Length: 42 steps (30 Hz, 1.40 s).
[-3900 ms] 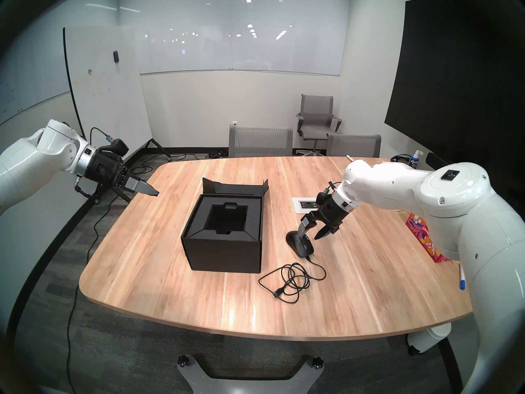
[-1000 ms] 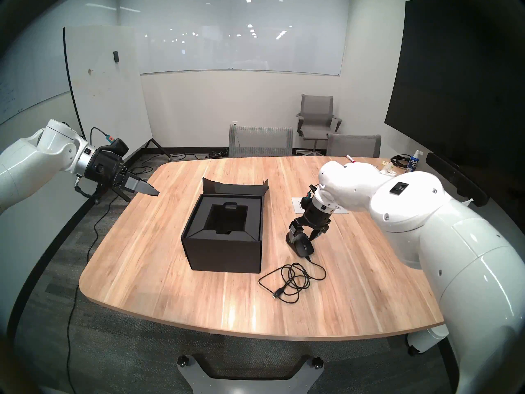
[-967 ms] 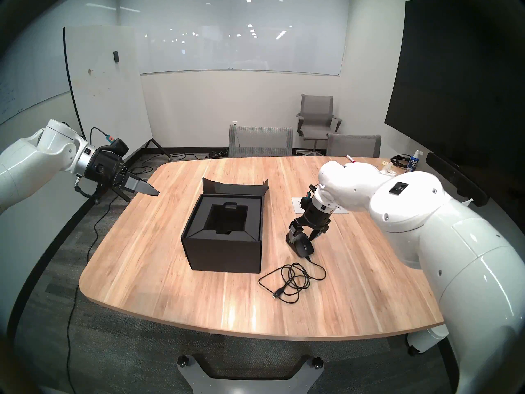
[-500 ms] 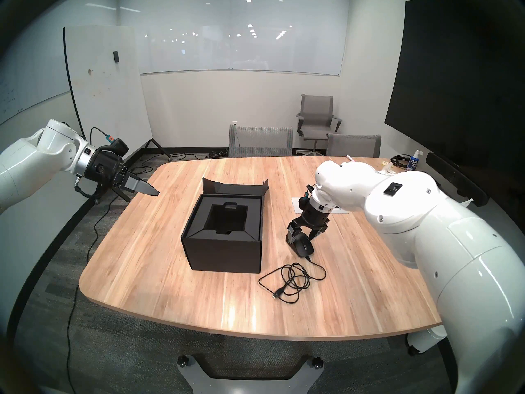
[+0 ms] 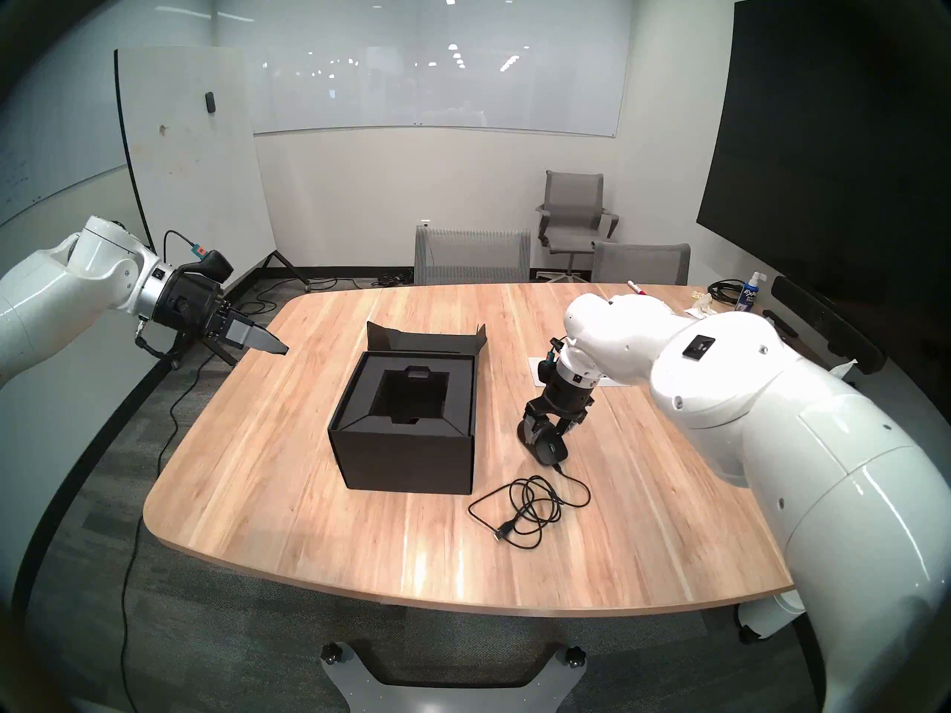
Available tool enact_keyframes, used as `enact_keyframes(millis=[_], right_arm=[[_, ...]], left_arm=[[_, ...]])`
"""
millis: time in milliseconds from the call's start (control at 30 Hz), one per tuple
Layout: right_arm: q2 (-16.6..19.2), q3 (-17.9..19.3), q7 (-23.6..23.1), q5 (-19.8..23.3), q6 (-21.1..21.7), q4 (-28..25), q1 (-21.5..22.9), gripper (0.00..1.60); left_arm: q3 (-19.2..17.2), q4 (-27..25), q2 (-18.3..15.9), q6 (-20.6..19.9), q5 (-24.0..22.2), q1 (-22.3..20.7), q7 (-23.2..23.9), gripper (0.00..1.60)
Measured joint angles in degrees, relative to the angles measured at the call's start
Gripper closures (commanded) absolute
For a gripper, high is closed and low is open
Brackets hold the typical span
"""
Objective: Open the box and place the mouse inside
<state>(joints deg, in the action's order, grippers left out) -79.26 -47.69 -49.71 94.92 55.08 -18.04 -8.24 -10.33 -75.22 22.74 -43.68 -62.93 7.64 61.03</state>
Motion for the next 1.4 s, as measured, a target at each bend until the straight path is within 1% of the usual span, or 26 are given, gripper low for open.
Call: enact_keyframes(millis=[33,67,100,133,867,1400], right_arm=[[-0.1,-0.2,0.0,0.1,0.0,0.1,0.0,1.26],[-0.2,-0.4,0.0,0.2,0.0,0.2,0.0,1.32],[-0.2,-0.4,0.0,0.2,0.0,0.2,0.0,1.53],[-0.3,-0.7,0.0,0.3,0.0,0.3,0.0,1.6],[-0.8,-3.7,0.0,2.0,0.0,0.7,0.6,1.6],[-0.5,-5.2,0.0,3.1,0.0,-0.1,3.8,1.6]], left_arm=[[0.0,0.0,0.0,0.0,0.0,0.0,0.0,0.0],[0.0,0.0,0.0,0.0,0.0,0.0,0.0,0.0],[0.0,0.0,0.0,0.0,0.0,0.0,0.0,0.0],[0.0,0.0,0.0,0.0,0.0,0.0,0.0,0.0],[0.3,0.0,0.0,0.1,-0.1,-0.2,0.1,0.0],[0.4,0.0,0.0,0.1,-0.2,-0.3,0.1,0.0]])
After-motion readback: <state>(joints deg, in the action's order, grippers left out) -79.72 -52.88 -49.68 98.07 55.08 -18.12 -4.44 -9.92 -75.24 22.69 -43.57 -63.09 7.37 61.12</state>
